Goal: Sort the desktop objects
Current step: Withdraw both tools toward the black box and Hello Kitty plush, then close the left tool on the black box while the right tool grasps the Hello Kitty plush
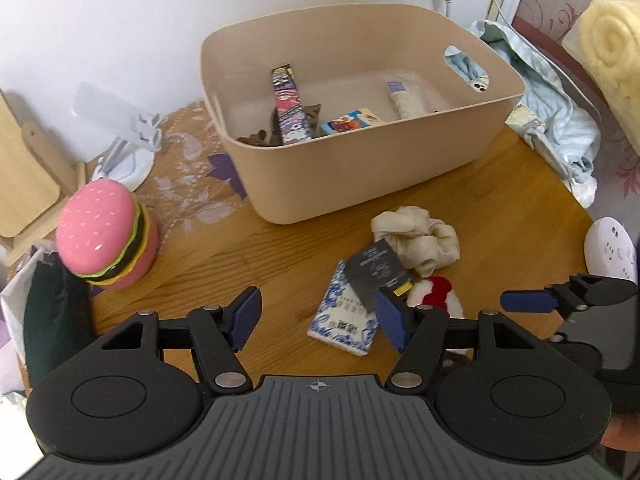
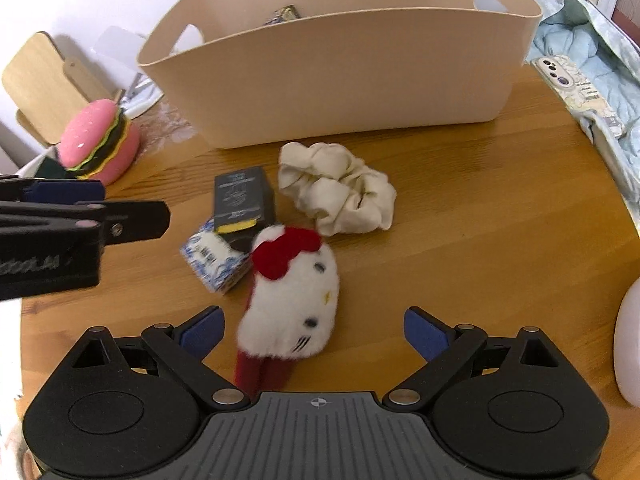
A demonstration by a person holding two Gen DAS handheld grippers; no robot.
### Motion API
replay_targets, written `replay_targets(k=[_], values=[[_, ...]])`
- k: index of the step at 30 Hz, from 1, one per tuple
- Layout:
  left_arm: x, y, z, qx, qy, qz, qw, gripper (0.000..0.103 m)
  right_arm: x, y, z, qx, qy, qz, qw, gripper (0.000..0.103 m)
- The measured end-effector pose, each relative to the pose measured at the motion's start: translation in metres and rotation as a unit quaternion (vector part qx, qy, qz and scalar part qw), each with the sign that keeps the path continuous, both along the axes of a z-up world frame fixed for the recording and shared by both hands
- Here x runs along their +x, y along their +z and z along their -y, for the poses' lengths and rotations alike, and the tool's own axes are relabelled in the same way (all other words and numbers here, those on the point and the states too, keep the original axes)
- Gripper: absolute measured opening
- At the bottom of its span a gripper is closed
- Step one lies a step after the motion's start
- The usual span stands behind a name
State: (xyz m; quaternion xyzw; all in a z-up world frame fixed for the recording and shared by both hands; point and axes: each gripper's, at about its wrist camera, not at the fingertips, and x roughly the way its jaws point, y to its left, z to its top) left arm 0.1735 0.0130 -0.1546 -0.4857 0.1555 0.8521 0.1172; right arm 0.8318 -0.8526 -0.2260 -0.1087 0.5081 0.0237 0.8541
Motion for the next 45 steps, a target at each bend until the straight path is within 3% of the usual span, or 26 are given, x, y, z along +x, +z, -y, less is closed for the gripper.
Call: replay_targets(k=[10,15,18,28,37,42,45], values=[[-0.016,-0.016,-0.029,0.029,-0.005,0.021,0.9993,0.064,0.009,0.012,0.043,0.0,-0.063,0.018,0.998,0.098],[-0.023,-0.028,-0.036,0.024,0.009,0.028,0.9993,0.064,0.008,0.013,0.058,-0.009,-0.077,0.014,0.997,0.098],[-0.027,-0.033,-0.036,0.021,0.018,0.032,0.9991,0.064,0.007,0.014,0.063,0.009,-0.068,0.005,0.998,0.098],[-0.029,-0.047,-0.034,0.008,0.034,0.035,0.9988,0.063,0.019,0.012,0.046,-0.013,0.006,0.021,1.0,0.094],[-0.034,-0.048,-0.029,0.03,0.021,0.037,0.9987,0.049,0.029,0.01,0.04,-0.018,0.035,0.02,0.999,0.079],[-0.036,-0.051,-0.023,0.031,0.016,0.038,0.9987,0.033,0.027,0.006,0.041,-0.006,0.038,0.017,0.999,0.069],[-0.037,-0.052,-0.02,0.033,0.016,0.038,0.9986,0.032,0.025,0.007,0.042,0.0,0.041,0.021,0.999,0.065]])
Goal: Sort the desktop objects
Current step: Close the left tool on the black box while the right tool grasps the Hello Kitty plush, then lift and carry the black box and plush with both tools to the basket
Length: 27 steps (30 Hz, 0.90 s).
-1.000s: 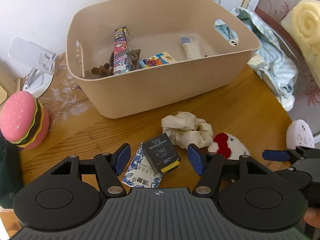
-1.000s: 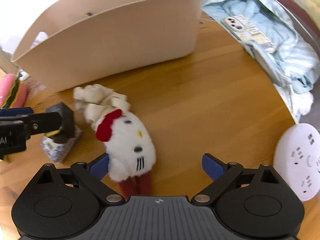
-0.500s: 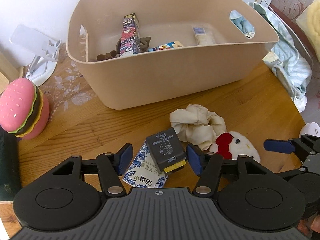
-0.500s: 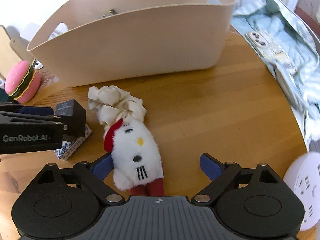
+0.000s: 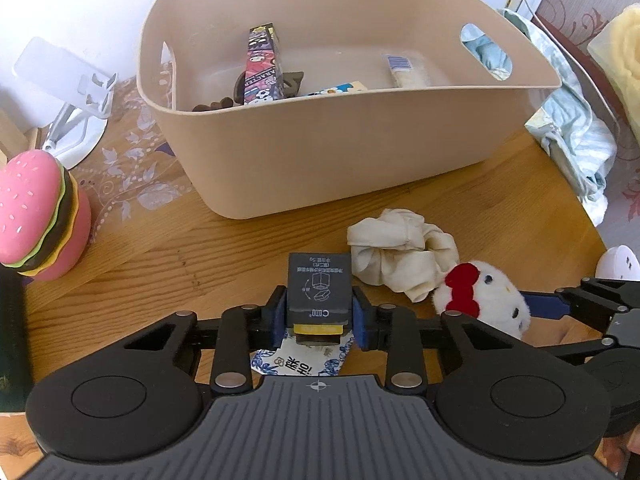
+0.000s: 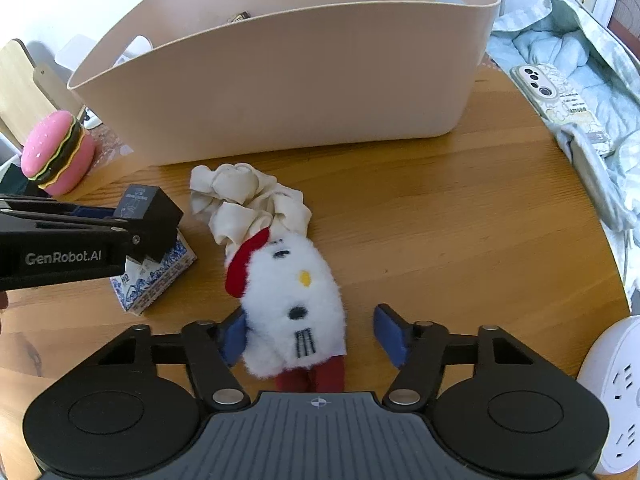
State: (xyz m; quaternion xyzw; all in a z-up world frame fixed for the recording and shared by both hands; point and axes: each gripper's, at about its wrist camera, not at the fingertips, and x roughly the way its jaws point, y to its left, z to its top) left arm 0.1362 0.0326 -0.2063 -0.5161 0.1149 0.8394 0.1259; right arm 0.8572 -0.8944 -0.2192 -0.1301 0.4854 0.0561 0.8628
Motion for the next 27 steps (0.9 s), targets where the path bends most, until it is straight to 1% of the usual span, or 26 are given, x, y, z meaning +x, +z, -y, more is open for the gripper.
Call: replay_targets(k=[4,6,8,14,21,27], values=[[-0.001,0.001,0.001,0.003,-0.007,-0.003,1.0,0.032,-0.001,0.001,0.002,0.006,0.002,0.003,1.0,0.06],[-0.001,0.001,0.002,0.004,-0.015,-0.004,0.9999,0.032,0.0,0.002,0.002,0.009,0.004,0.003,1.0,0.05],[0.0,0.002,0.002,0.003,-0.018,-0.012,0.9997,0.032,0.0,0.002,0.002,0.012,0.007,0.003,1.0,0.043],[0.004,0.002,0.003,0.005,-0.022,-0.013,0.9996,0.032,-0.001,0.002,0.002,0.021,0.011,0.002,1.0,0.039],[0.009,0.01,0.005,0.011,-0.031,-0.014,0.9994,0.032,-0.008,0.003,0.006,0.026,0.007,-0.004,1.0,0.038],[0.014,0.023,0.012,0.012,-0.03,-0.02,0.9993,0.032,-0.021,0.013,0.009,0.029,0.008,0.001,1.0,0.038]])
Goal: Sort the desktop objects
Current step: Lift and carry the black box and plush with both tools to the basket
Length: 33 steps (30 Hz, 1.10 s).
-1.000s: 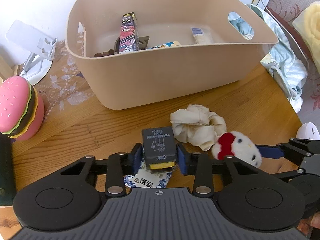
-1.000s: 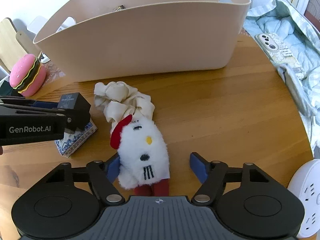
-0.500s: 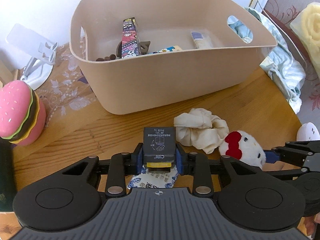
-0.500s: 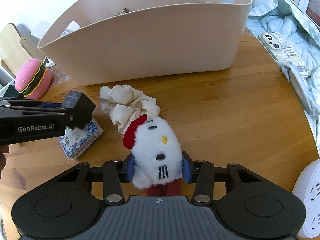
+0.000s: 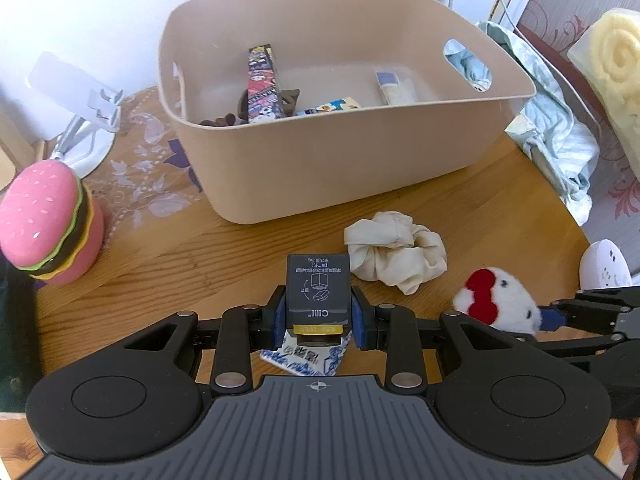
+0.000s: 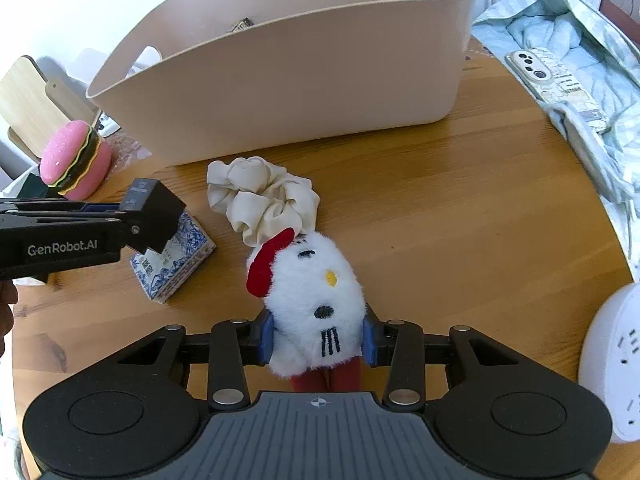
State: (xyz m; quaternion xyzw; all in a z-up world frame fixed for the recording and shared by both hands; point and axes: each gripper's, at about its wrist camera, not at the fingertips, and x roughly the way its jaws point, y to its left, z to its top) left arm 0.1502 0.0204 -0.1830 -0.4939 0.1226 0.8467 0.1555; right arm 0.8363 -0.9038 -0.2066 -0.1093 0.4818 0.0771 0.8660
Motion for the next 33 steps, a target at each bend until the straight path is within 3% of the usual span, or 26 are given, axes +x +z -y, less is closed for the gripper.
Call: replay_targets(k=[19,33], values=[[0.026,0.056,0.032,0.008,-0.002,-0.059,0.9983,0.032,-0.04,0.062,0.007,-0.009,0.028,0.042,0.999,0.038],[0.02,0.108,0.035,0.02,-0.007,-0.118,0.9928,0.032,-0.054,0.127,-0.015,-0.006,0.081,0.115,0.99,0.038]])
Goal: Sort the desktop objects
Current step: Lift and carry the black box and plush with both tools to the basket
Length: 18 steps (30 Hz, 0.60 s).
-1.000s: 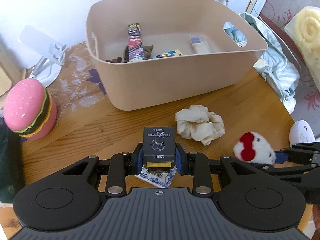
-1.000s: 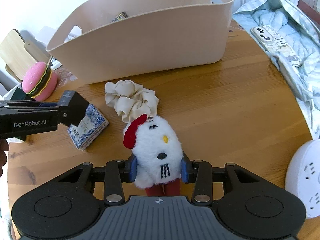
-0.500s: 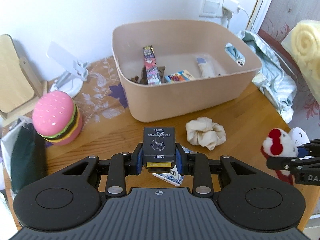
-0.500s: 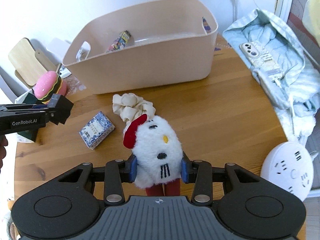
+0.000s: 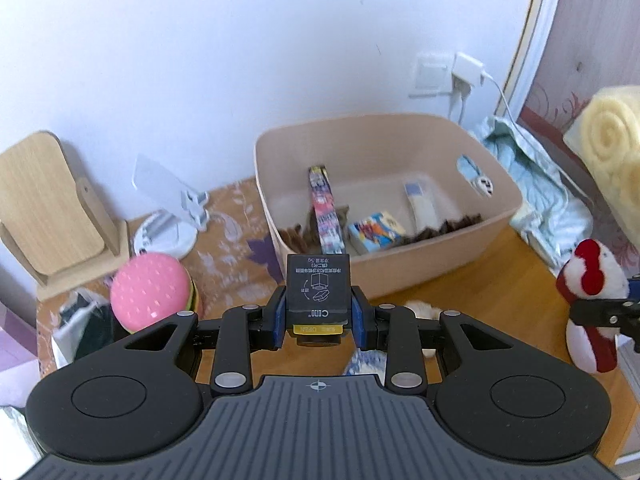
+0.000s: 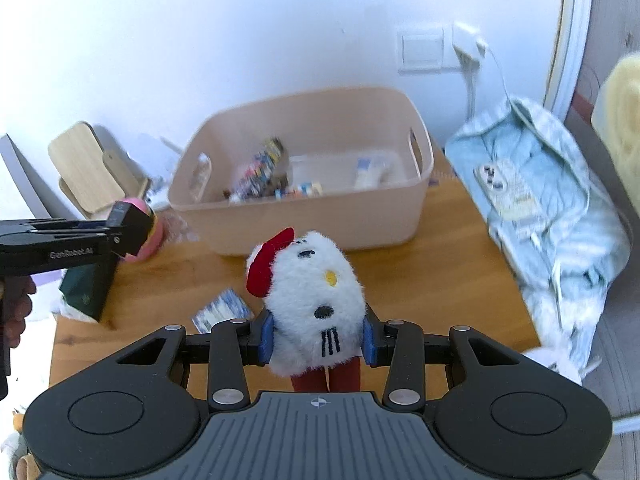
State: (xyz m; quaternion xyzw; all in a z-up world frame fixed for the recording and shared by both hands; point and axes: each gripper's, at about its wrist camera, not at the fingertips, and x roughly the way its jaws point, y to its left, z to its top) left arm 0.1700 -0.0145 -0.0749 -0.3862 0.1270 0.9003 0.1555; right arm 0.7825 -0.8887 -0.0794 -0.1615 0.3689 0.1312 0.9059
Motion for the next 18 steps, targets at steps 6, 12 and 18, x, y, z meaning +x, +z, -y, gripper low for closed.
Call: replay_targets(k=[6,12,18], values=[[-0.014,0.02,-0.004,0.01,-0.009,-0.025,0.9996,0.032,0.01,0.029,-0.01,0.002,0.02,0.039,0.999,0.038],[-0.031,0.035,-0.015,0.024,-0.023,-0.042,0.9985,0.032,0.037,0.047,-0.01,0.032,0.008,0.061,0.998,0.038],[-0.052,0.041,-0.027,0.035,-0.049,-0.048,0.997,0.032,0.066,0.06,-0.013,0.048,0.003,0.075,0.996,0.038]])
